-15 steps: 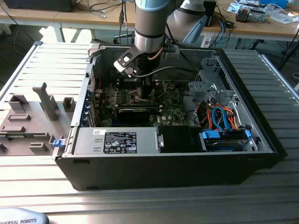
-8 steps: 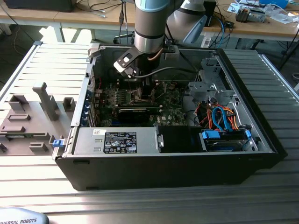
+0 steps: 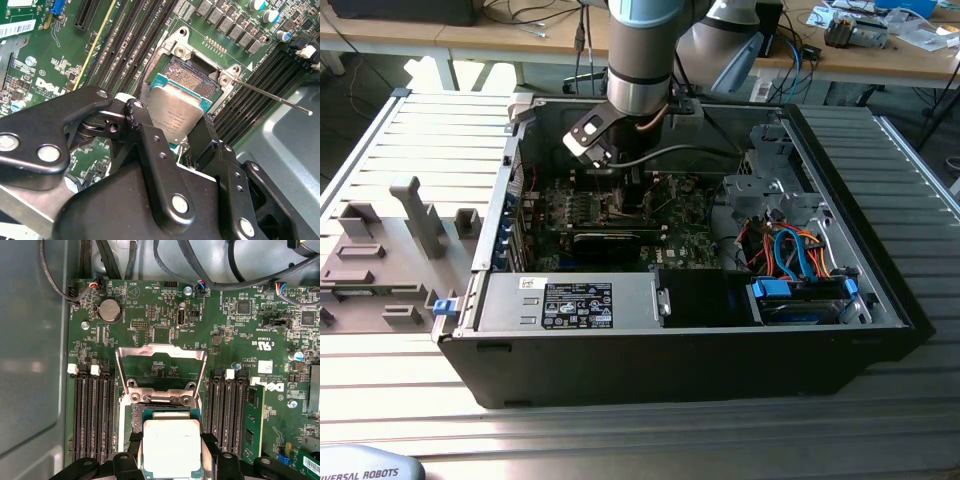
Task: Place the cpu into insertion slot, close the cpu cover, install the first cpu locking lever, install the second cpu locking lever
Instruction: 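Place the cpu into insertion slot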
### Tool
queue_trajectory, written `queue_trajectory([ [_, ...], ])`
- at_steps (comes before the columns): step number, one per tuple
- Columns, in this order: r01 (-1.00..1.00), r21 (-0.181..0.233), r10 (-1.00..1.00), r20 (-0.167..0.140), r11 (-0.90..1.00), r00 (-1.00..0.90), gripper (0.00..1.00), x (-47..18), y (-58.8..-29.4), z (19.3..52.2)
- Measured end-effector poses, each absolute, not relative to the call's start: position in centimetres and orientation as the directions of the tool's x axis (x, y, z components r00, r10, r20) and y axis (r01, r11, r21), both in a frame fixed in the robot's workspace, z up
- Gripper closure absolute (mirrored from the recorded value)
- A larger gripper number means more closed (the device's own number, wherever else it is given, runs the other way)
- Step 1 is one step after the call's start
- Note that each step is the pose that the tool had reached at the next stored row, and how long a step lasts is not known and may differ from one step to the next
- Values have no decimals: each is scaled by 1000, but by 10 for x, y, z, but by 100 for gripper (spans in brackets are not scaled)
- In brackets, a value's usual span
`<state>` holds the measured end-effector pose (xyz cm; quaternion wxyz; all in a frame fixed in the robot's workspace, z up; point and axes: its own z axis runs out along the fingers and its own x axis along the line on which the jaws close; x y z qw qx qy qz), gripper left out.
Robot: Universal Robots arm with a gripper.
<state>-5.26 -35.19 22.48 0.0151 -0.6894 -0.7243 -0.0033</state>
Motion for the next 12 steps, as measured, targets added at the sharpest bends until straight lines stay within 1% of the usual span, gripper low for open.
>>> queue_trajectory([
  [12,999,-16,998,26,50,-49,46,-53,-352,223],
])
